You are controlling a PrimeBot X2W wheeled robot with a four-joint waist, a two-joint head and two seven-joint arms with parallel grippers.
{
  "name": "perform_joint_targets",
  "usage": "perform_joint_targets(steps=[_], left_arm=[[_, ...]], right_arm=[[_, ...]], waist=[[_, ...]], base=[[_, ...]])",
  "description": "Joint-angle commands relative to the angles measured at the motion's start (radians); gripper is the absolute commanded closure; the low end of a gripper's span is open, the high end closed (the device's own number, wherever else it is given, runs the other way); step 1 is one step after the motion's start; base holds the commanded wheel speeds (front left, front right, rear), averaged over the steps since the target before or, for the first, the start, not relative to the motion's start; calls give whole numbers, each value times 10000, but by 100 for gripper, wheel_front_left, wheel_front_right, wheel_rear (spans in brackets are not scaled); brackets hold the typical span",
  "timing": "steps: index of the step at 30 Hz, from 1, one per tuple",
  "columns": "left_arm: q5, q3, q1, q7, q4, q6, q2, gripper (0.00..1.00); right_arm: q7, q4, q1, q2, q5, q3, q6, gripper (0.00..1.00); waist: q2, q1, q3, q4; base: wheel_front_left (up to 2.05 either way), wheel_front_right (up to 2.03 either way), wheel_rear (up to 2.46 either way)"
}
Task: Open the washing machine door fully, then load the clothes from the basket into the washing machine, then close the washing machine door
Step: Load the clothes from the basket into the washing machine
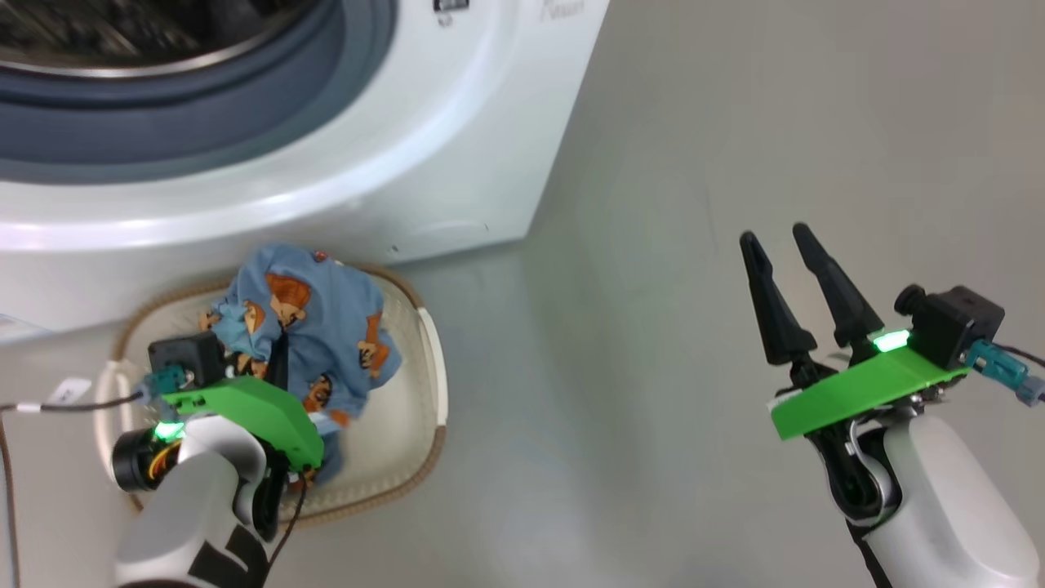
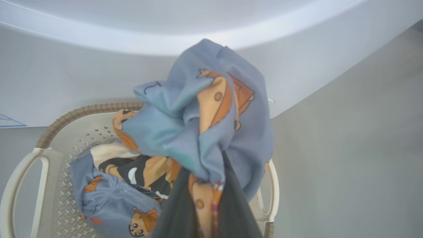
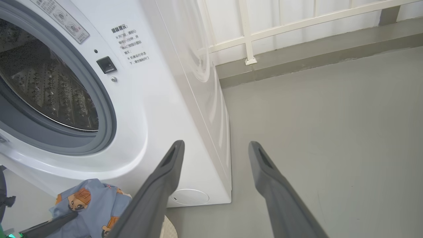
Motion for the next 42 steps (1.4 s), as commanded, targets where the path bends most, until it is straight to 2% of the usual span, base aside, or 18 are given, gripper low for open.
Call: perform_joint_targets(steps=[1,16,26,32,42], left_arm=[[-95,393,337,-133,-485,-22,306,100],[477,1676,3007,-136,-4670,656,375,100],[751,2135,4532,-137,-7112,1326,451,100],[836,2088,5167,22,-8247,1673,534,100],[797,2046,5336,309,-8979,1890,597,100]], right_arm=[[-118,-165,313,-130,-28,170,16,0],[-118,167,1188,-621,-112,129,16,0],[-118,230,1766,-710,-117,57,16,0],[-118,235,2022,-749,-121,-88,16,0],[-118,205,1997,-783,-140,-89,16,0]], waist=[[0,0,-847,376],[0,0,-2721,806],[0,0,-3471,962],[0,0,-3674,1096],[0,0,-3671,1126]], base=[[0,0,0],[0,0,0],[0,0,0],[0,0,0],[0,0,0]])
